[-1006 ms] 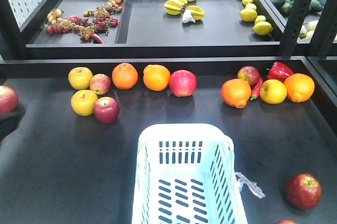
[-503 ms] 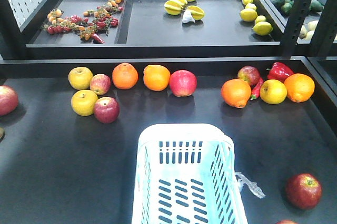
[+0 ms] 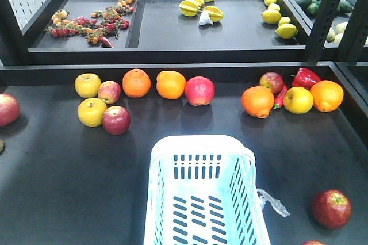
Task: Pick three apples into basket with both arms
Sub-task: 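Reach the right gripper toward the red apple beside the basket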
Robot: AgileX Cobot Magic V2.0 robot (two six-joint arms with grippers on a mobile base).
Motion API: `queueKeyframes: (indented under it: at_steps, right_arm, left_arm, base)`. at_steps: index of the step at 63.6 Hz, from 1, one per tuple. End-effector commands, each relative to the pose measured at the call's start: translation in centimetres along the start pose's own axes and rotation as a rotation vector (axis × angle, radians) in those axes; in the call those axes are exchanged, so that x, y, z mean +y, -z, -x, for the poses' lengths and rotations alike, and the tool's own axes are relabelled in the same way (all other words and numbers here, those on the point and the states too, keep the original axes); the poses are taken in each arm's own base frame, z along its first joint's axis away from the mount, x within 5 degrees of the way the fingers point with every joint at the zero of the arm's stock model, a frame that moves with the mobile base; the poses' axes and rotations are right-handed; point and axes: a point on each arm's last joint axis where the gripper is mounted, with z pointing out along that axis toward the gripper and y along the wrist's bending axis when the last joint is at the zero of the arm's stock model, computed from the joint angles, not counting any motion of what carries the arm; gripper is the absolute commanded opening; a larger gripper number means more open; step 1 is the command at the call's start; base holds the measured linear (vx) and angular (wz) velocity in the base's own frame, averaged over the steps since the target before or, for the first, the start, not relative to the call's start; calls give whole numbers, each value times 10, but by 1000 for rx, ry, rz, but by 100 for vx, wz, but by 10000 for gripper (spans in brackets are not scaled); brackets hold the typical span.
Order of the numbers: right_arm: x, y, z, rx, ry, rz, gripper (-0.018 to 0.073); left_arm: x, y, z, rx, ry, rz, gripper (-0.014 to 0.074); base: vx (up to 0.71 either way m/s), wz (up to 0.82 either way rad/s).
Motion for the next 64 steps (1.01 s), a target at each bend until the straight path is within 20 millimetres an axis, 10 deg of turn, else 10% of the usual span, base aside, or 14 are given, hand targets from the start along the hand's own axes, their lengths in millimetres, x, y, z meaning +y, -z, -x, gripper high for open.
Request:
queueKeyframes:
  at_steps: [1,23,53,64]
  right_arm:
    - [1,-8,25,108,62,-13,-9]
    - [2,-48,29,378,159,4,26]
    - [1,-56,22,487,227,17,635]
    - [2,-72,20,555,243,40,668]
  left_arm:
    - [0,3,11,-79,3,-2,585]
    - [0,3,11,-79,3,-2,585]
    - [0,3,11,-79,3,-2,585]
    - [0,3,11,-79,3,-2,585]
  base:
    - [0,0]
    - [0,0]
    - [0,0]
    - [0,0]
